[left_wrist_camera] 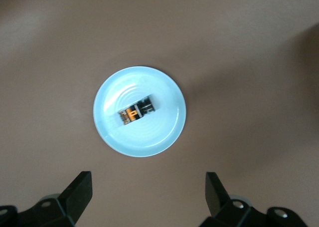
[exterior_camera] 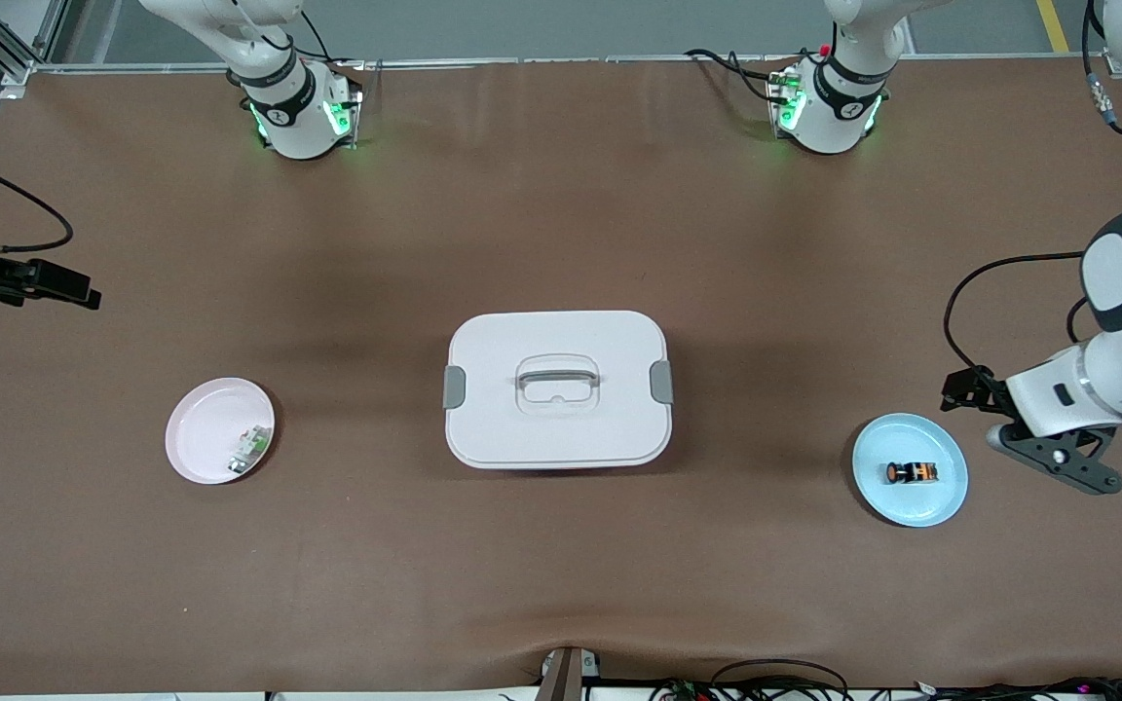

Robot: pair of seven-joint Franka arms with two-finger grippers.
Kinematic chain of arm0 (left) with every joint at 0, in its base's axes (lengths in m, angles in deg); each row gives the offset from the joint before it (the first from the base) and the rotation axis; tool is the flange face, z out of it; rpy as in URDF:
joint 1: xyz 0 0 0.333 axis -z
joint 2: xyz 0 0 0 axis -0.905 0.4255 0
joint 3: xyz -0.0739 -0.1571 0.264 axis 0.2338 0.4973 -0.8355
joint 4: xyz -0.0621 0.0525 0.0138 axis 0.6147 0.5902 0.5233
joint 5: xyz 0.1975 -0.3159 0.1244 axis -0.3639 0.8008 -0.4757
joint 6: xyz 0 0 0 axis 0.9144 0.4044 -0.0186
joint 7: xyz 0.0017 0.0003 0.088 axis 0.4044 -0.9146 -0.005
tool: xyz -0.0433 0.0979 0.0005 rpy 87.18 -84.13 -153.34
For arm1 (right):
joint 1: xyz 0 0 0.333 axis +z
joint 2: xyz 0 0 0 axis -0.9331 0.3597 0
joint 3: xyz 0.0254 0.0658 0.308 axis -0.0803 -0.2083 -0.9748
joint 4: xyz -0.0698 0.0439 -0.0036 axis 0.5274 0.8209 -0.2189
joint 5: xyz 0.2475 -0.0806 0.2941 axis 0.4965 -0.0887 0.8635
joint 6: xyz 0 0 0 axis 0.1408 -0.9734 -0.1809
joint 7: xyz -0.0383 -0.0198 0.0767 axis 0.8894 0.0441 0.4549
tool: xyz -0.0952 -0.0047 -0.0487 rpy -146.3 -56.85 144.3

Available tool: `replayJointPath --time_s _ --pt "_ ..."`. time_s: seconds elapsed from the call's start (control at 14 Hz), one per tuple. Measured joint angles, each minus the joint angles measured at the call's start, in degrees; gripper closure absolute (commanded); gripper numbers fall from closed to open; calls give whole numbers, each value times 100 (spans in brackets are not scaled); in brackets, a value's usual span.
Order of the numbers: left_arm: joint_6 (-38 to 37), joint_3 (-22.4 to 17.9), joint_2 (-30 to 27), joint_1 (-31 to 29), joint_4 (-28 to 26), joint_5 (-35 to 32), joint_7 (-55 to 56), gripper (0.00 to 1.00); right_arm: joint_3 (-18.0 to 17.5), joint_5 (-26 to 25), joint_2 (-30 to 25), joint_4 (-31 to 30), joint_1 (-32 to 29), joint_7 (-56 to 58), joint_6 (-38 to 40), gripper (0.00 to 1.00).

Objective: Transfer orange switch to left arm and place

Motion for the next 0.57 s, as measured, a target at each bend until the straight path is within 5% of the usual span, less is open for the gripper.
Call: replayJointPath --time_s 0.57 --pt "-538 83 -584 -135 3 72 2329 0 3 -1 -343 21 -3 -12 6 0"
